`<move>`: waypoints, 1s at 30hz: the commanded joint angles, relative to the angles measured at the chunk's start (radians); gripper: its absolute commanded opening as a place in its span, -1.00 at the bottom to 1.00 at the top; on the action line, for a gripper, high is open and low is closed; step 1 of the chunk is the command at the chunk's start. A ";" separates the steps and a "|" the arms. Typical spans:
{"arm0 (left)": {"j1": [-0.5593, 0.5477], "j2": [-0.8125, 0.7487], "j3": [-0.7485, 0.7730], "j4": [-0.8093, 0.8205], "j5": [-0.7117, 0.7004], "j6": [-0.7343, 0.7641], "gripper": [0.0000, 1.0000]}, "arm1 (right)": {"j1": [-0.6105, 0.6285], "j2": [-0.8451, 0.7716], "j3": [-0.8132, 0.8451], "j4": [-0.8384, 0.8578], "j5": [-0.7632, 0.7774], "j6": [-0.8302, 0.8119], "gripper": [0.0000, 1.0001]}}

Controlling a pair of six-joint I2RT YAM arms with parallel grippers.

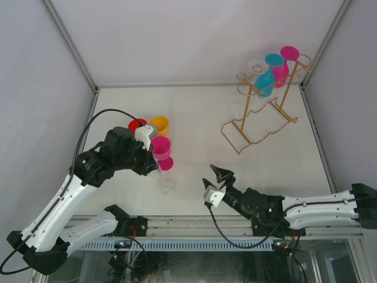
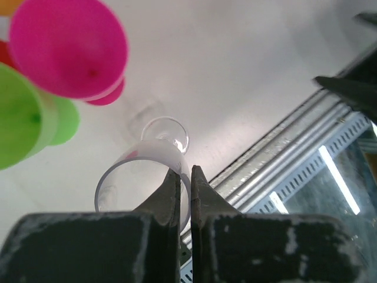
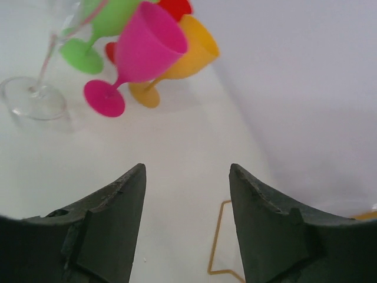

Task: Take the wine glass off the wine glass rack
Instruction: Place the wine glass at the center of the board.

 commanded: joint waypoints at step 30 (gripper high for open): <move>-0.012 0.064 -0.089 0.029 -0.479 -0.118 -0.99 | -0.203 -0.102 0.182 -0.213 0.252 0.973 0.26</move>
